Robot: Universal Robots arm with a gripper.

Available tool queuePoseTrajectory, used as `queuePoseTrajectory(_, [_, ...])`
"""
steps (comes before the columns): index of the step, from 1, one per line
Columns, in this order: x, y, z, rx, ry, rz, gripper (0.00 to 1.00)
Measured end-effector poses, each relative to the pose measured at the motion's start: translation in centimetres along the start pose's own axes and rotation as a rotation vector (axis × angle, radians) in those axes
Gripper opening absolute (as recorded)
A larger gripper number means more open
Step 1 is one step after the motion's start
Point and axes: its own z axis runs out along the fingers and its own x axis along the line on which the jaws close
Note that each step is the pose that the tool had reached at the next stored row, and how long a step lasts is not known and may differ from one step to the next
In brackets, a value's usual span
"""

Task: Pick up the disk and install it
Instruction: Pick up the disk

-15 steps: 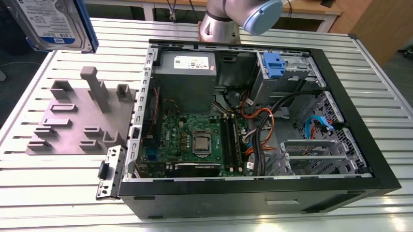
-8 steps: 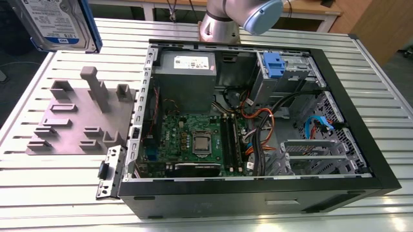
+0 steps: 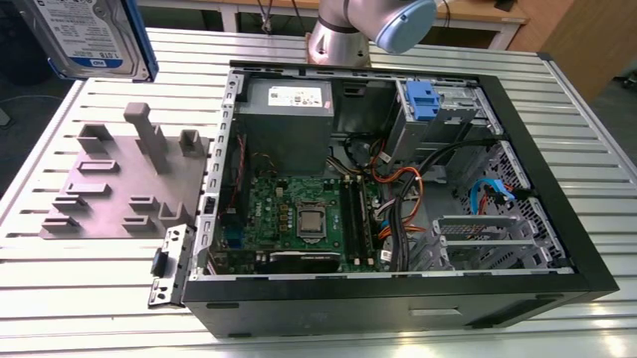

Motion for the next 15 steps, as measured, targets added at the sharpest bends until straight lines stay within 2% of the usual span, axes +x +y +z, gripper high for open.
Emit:
queuePoseTrajectory(5, [0.0,-0.11,-0.01,-0.0002,0.0,0.0,0.37])
queuePoseTrajectory(9, [-0.01,-0.72,0.0,0.0,-0.0001,0.0,0.37])
queuePoseTrajectory(15, [0.58,-0.93,0.01,0.0,0.0,0.0,0.37])
